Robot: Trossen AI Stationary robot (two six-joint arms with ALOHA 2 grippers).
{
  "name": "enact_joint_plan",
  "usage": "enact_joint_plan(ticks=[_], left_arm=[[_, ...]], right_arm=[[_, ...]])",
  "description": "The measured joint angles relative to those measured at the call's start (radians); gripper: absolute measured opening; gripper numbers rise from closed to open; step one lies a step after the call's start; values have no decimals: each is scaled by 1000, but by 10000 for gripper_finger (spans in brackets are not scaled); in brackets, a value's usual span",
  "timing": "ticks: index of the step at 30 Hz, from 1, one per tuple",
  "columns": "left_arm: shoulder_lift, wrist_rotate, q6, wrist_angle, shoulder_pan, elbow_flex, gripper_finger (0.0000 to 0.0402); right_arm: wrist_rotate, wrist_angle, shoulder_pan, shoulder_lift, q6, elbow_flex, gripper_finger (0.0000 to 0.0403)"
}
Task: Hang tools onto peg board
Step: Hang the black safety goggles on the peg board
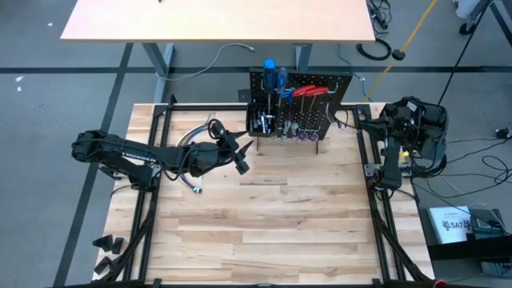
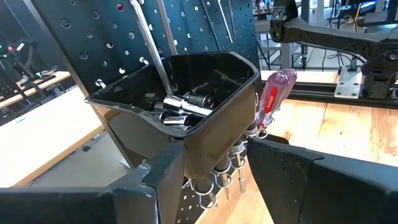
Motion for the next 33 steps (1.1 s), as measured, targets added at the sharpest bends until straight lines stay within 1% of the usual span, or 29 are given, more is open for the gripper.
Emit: enact_joint_plan(ticks=[5, 11, 23, 33], left_arm=[[0, 0, 0, 1, 0, 0, 180], [0, 0, 0, 1, 0, 0, 180], [0, 0, 0, 1, 1, 0, 180], [0, 0, 0, 0, 1, 0, 180]], right_arm=[[1, 3, 28, -2, -73, 48, 11], [0, -17, 82, -2, -85, 54, 11], [0, -51, 83, -10, -85, 97, 11], [0, -78, 69, -78, -94, 100, 11]])
